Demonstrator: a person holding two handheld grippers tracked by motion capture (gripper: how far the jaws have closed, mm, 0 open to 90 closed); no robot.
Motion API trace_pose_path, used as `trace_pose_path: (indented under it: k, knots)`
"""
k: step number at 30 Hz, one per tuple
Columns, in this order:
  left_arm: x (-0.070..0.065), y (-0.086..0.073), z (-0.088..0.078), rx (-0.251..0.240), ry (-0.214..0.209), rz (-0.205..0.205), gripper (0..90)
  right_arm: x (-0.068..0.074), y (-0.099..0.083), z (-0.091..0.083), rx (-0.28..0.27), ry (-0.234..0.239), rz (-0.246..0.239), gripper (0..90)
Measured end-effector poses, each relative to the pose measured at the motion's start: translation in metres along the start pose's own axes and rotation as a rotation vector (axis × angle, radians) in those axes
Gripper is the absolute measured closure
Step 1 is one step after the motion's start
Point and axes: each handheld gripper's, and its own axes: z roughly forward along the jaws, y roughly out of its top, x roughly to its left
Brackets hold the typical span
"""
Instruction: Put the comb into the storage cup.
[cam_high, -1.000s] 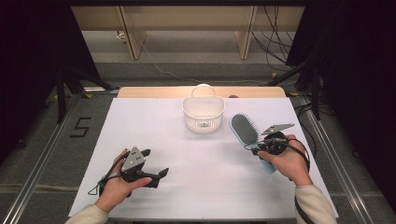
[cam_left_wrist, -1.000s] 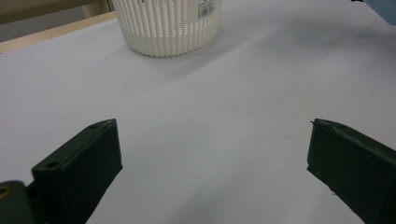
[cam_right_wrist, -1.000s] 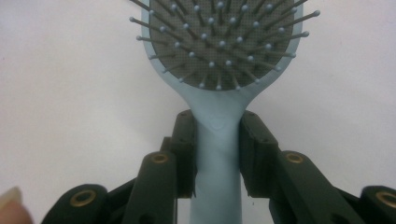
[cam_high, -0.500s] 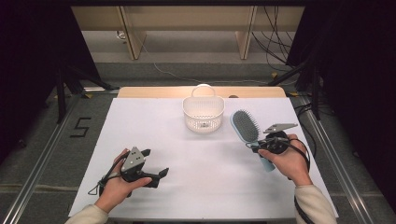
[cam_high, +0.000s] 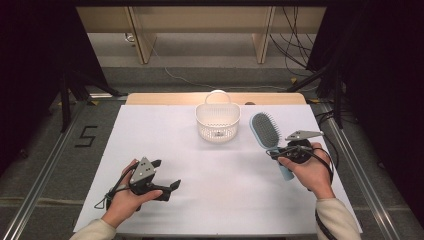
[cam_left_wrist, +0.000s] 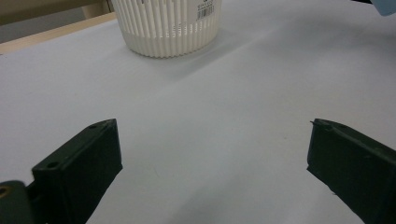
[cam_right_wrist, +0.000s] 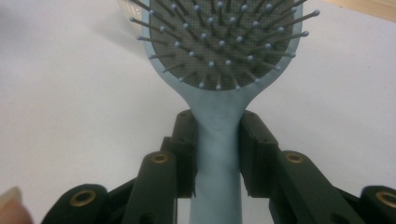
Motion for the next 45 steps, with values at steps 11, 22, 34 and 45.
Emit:
trace_pose_path:
  k: [11,22,34,45]
  knots:
    - [-0.0001,0.0001,0.0002,-0.002,-0.001,0.0,2.3,-0.0017,0.0001,-0.0017,-0.03,-0.009,0.021,70.5]
    - [-0.0001,0.0001,0.0003,-0.002,-0.002,0.001,2.3,-0.0025,0.0007,-0.0033,-0.058,-0.019,0.039,70.5]
    - [0.0001,0.0001,0.0003,0.0,-0.004,0.003,2.3,-0.0041,0.0023,-0.0059,-0.111,-0.041,0.061,70.5]
    - [0.0001,0.0002,0.0005,0.0,-0.003,0.004,2.3,-0.0043,0.0038,-0.0089,-0.154,-0.054,0.073,70.5]
